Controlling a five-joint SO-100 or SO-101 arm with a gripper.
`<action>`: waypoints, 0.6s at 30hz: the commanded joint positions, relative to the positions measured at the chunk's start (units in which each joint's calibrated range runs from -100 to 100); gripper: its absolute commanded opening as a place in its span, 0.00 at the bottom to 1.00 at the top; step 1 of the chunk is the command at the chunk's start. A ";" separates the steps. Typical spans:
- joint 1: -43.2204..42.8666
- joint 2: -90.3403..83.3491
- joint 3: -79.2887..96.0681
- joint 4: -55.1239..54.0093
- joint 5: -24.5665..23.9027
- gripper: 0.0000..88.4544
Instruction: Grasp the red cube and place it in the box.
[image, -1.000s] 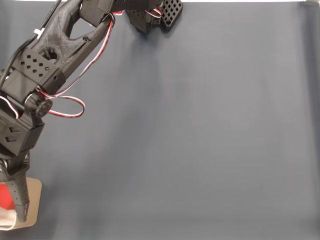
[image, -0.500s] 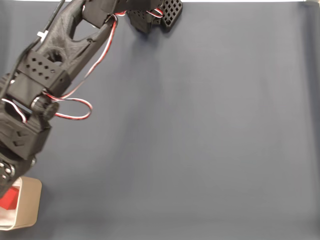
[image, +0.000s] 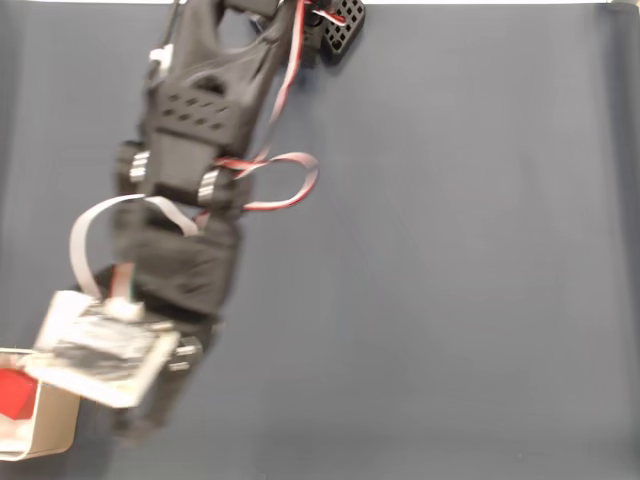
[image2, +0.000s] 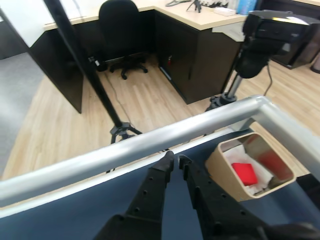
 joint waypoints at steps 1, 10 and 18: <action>-4.80 -11.17 5.82 0.18 -0.10 0.00; -14.68 -26.68 24.70 -0.89 -1.12 0.00; -17.30 -41.42 43.96 -3.35 -1.12 0.00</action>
